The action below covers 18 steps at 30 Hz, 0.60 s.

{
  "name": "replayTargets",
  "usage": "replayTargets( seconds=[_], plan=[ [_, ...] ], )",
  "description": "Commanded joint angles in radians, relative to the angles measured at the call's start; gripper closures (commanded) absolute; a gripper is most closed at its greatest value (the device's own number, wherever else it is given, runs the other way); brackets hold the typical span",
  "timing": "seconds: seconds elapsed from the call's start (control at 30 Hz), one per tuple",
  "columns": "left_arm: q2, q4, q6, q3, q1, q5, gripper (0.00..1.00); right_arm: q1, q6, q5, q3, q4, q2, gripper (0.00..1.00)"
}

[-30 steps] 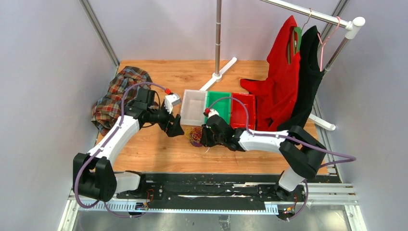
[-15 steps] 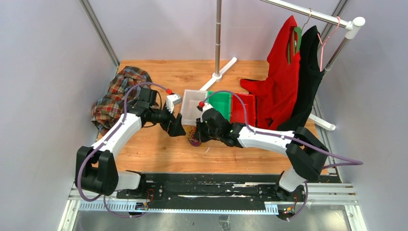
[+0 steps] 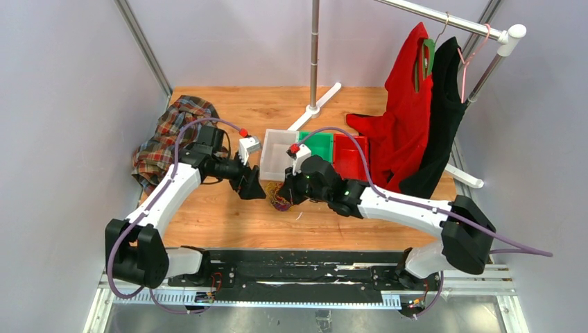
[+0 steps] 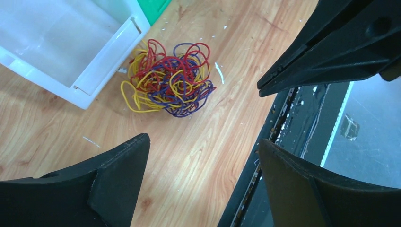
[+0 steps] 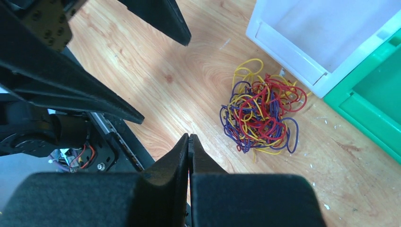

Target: Untangle the cables

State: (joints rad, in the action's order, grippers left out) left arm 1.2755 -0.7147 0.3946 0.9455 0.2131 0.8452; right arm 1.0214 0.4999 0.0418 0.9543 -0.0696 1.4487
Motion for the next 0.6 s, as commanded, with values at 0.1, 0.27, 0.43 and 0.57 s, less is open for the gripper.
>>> replayTargets(
  seconds=[0.1, 0.27, 0.43, 0.57],
  plan=[
    [-0.028, -0.039, 0.005, 0.020, 0.005, 0.098, 0.14, 0.014, -0.047, 0.018, -0.060, -0.064, -0.057, 0.99],
    [0.017, -0.032, 0.015, 0.029, 0.010, 0.062, 0.15, 0.001, -0.050, -0.064, -0.110, -0.083, -0.041, 0.85],
    [0.081, 0.037, -0.055, 0.047, 0.066, 0.030, 0.17, 0.001, -0.060, -0.138, -0.135, -0.052, -0.019, 0.64],
    [0.122, 0.166, -0.158, 0.045, 0.138, -0.063, 0.19, -0.005, -0.053, -0.189, -0.204, -0.056, -0.066, 0.56]
  ],
)
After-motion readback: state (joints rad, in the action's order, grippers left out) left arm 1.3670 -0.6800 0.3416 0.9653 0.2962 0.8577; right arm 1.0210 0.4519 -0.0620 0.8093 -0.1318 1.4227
